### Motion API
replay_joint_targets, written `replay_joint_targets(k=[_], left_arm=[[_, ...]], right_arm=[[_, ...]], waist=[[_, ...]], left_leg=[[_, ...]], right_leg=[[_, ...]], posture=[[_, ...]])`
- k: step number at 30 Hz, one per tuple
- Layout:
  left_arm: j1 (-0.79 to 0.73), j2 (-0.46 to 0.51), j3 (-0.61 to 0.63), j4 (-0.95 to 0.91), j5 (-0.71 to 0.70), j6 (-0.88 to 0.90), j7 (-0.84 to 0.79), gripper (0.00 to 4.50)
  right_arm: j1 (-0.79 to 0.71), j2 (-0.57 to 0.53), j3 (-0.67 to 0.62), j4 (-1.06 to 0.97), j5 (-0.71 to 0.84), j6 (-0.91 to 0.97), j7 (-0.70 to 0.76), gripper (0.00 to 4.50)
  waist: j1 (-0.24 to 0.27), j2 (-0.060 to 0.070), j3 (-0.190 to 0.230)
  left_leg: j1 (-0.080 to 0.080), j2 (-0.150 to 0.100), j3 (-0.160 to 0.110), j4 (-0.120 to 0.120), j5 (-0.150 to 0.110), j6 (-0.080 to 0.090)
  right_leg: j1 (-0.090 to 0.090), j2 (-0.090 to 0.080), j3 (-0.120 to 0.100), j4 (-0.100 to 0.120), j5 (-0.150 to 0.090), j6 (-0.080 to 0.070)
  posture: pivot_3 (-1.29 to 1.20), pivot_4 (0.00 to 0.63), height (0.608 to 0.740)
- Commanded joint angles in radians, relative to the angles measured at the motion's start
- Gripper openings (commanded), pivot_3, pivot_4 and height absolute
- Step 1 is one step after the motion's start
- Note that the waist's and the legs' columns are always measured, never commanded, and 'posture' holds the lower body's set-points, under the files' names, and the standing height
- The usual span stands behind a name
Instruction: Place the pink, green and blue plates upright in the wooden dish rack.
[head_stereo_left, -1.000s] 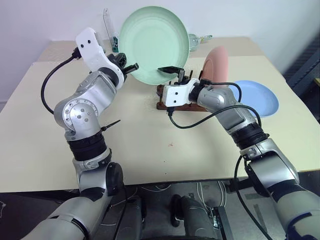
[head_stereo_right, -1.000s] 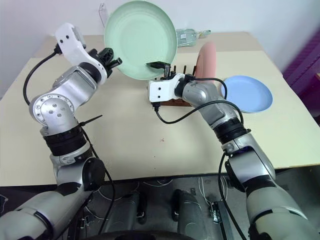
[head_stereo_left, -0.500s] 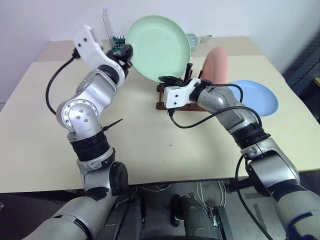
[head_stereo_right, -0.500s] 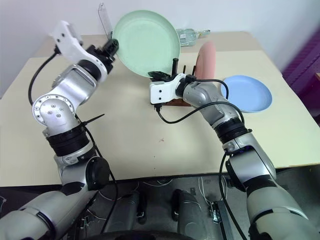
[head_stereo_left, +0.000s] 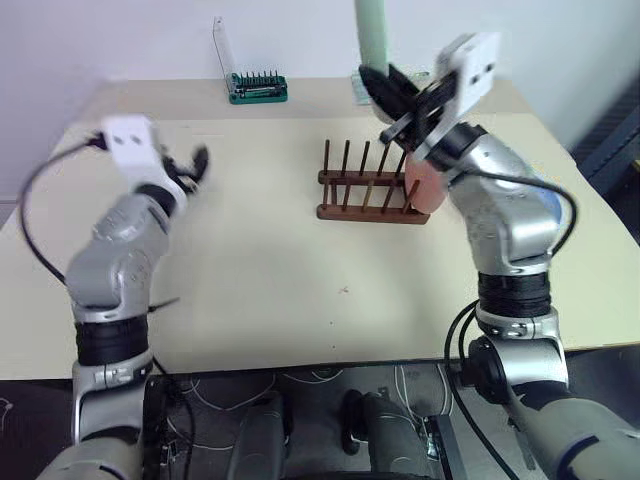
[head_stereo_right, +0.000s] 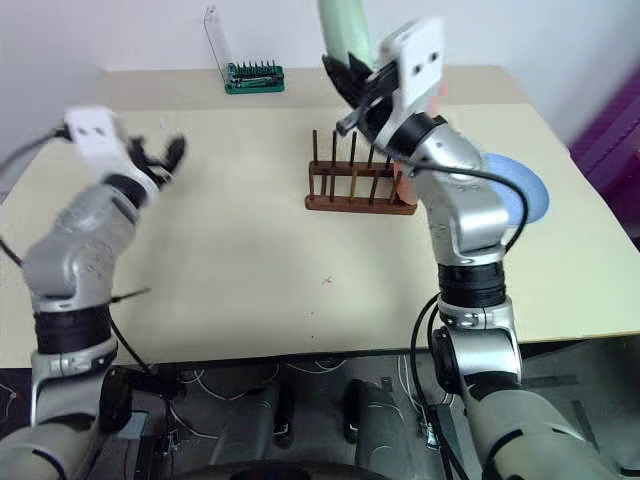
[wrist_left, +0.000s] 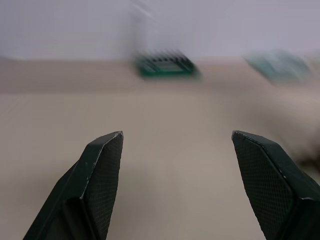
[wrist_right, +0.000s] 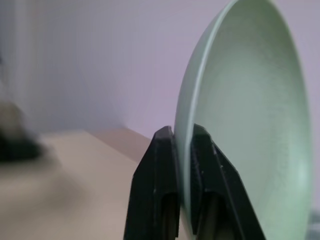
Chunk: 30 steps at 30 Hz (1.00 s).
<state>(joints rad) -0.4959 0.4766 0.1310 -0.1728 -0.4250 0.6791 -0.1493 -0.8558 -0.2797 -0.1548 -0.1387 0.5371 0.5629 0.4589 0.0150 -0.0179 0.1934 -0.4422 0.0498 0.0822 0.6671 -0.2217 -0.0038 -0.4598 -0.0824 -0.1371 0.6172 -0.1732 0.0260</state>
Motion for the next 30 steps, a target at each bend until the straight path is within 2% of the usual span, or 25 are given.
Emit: replay_joint_targets(k=[1,9,22,25,30], left_arm=[[0.066,0.029,-0.112,-0.097,0.012,-0.077,-0.180,3.56],[0.122,0.005,-0.143,-0.117,0.006,-0.097,-0.285,3.56],[0.179,0.006,-0.161,-0.183,0.014,-0.097,-0.376,3.56],[0.185,-0.001,-0.158,-0.193,0.019,-0.093,-0.374,3.63],[0.194,-0.007,-0.158,-0.205,0.025,-0.090,-0.375,3.63]], right_arm=[[-0.006,0.026,-0.106,-0.085,0.195,0.192,-0.116,0.00],[-0.029,0.025,-0.180,-0.042,0.329,0.356,-0.271,0.00],[-0.097,0.004,-0.160,0.181,0.261,0.367,-0.299,0.00],[-0.106,0.001,-0.161,0.195,0.250,0.359,-0.293,1.04],[-0.100,-0.065,-0.051,0.158,0.120,0.262,-0.209,3.55]], waist=[[-0.003,0.001,0.000],[-0.005,0.003,0.000],[-0.004,0.003,0.000],[-0.003,0.003,0.000],[-0.003,0.004,0.001]], left_leg=[[0.000,0.000,0.000,0.000,0.000,0.000],[0.000,0.001,0.001,-0.002,0.000,0.000],[0.000,0.000,0.001,-0.002,0.000,0.000],[-0.001,0.000,0.001,-0.002,0.000,0.000],[-0.001,0.000,0.000,-0.002,0.000,0.001]], right_leg=[[0.000,0.000,0.000,0.000,0.000,0.000],[-0.002,0.002,0.000,0.000,-0.001,0.001],[-0.002,0.002,0.001,0.000,-0.002,0.003],[-0.002,0.002,0.001,0.000,-0.002,0.003],[-0.003,0.002,0.001,0.000,-0.003,0.004]], posture=[[0.00,0.150,0.730],[0.00,0.150,0.730],[0.00,0.150,0.730],[0.00,0.150,0.730],[0.00,0.150,0.730]])
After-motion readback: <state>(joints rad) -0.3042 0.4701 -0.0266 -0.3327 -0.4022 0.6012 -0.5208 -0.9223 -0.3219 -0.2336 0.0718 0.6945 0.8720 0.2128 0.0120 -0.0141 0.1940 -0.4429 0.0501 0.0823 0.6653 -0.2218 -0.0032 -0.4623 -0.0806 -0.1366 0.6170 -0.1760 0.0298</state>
